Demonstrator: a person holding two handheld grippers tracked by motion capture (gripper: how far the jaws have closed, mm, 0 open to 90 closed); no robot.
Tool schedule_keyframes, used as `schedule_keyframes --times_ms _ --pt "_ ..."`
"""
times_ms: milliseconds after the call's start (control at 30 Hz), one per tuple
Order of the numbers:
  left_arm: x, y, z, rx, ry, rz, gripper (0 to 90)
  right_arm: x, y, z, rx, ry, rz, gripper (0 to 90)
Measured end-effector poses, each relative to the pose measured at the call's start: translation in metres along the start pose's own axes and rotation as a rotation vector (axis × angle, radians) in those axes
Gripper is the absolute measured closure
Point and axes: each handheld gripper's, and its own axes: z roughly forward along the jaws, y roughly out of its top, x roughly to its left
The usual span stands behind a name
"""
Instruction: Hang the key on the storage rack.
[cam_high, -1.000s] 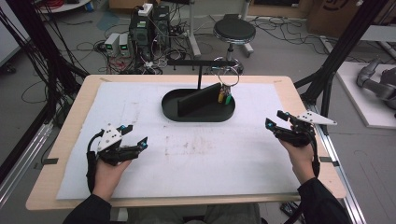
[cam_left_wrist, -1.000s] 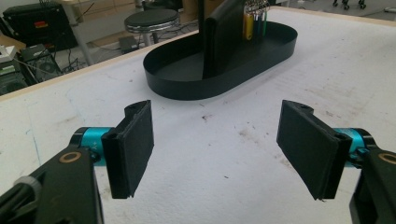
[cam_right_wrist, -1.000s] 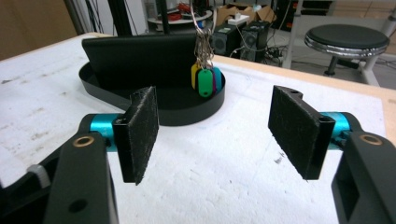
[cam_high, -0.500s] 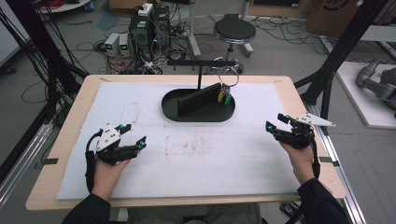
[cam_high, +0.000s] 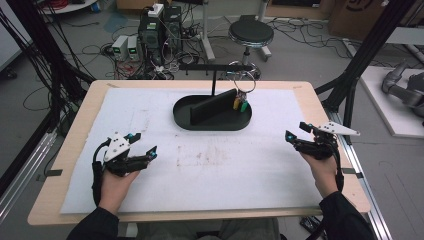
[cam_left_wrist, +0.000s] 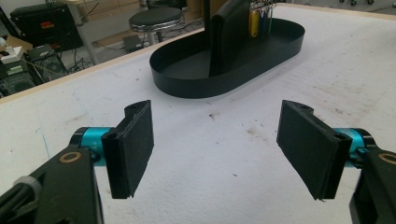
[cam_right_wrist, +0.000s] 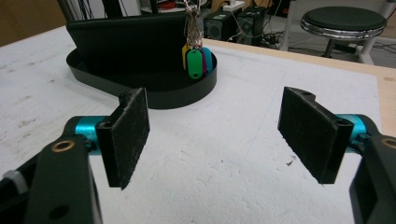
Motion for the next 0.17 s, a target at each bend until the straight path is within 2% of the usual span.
schedule_keyframes --times_ms 167 --pt "0.0012 0.0004 0.0017 0.001 -0.003 -0.001 27.4 -0.0009 -0.0008 -0.0003 0.006 -0.002 0.002 22.7"
